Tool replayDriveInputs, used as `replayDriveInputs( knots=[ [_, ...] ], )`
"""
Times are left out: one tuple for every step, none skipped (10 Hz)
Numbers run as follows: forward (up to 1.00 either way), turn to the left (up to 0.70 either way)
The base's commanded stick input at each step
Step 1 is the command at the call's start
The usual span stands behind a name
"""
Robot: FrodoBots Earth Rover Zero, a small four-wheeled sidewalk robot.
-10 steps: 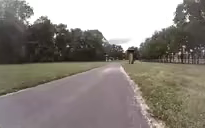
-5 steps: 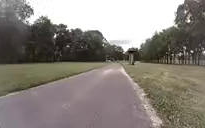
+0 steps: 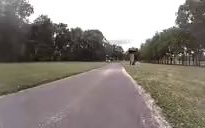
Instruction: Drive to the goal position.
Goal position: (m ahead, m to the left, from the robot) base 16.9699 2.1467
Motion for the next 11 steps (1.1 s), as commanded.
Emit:
replayDriveInputs(
  knots=[
    [0.7,0.0],
    [0.7,0.0],
    [0.7,0.0],
    [0.7,0.0],
    [0.7,0.0],
    [0.7,0.0],
    [0.7,0.0],
    [0.7,0.0],
    [0.7,0.0],
    [0.7,0.0],
    [0.7,0.0]
  ],
)
